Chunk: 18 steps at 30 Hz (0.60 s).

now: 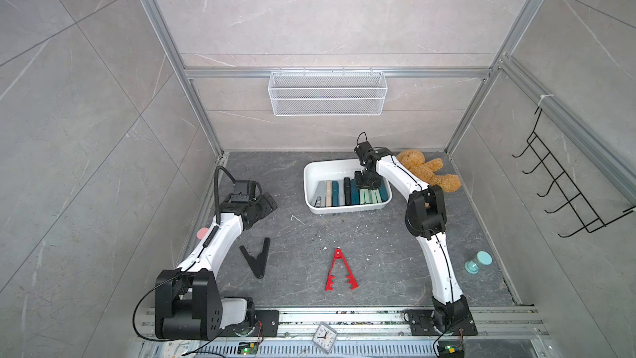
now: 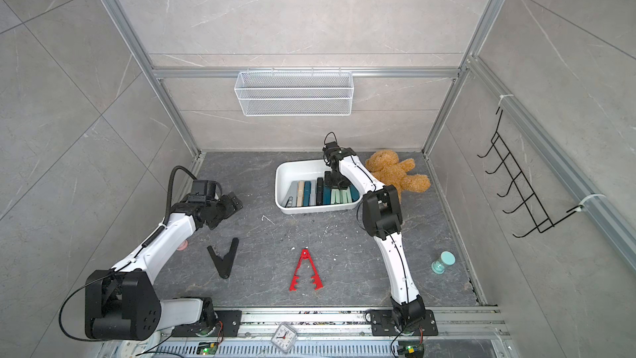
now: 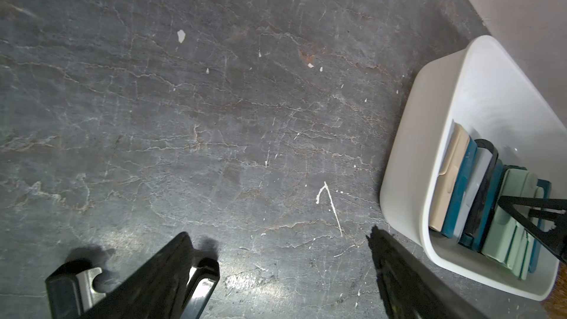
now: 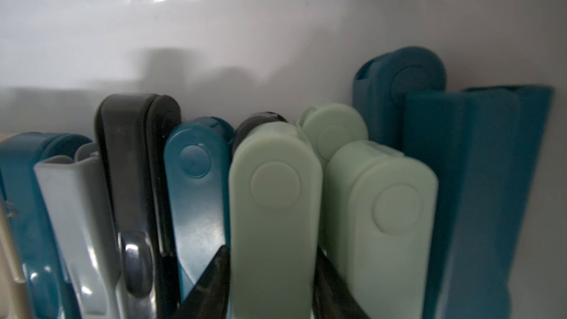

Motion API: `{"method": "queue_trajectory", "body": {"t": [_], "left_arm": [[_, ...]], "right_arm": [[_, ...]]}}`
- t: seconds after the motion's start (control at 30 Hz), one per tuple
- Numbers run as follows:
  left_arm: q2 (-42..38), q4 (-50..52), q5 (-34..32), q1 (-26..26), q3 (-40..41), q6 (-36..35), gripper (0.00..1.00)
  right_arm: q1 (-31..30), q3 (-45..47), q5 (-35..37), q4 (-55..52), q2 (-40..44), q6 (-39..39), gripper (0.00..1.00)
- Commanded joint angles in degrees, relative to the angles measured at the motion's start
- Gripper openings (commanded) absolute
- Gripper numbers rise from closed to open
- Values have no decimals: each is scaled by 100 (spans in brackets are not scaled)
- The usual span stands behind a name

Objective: Put the pruning pliers into the storage box
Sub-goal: Adjust the pruning pliers in the storage box.

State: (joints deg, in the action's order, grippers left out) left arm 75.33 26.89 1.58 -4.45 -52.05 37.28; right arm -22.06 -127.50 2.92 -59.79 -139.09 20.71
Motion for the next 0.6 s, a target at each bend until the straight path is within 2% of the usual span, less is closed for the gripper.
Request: {"method": "queue_trajectory", "body": {"t": [0.0, 0.23, 0.37, 0.57], "left_arm": [[-150, 93, -96, 40, 9, -55, 93], [-245, 309, -353, 38, 189, 15, 93], [-486, 591, -478, 40, 389, 63, 94], [-1148, 939, -686, 31, 995, 436, 96]], "right_arm": [[49, -202, 31, -222, 109, -58, 49], [32, -236, -98, -129, 468, -31, 53], [34, 34, -245, 192, 854, -23, 56], [27, 1286, -361, 1270, 1844, -112, 60]]}}
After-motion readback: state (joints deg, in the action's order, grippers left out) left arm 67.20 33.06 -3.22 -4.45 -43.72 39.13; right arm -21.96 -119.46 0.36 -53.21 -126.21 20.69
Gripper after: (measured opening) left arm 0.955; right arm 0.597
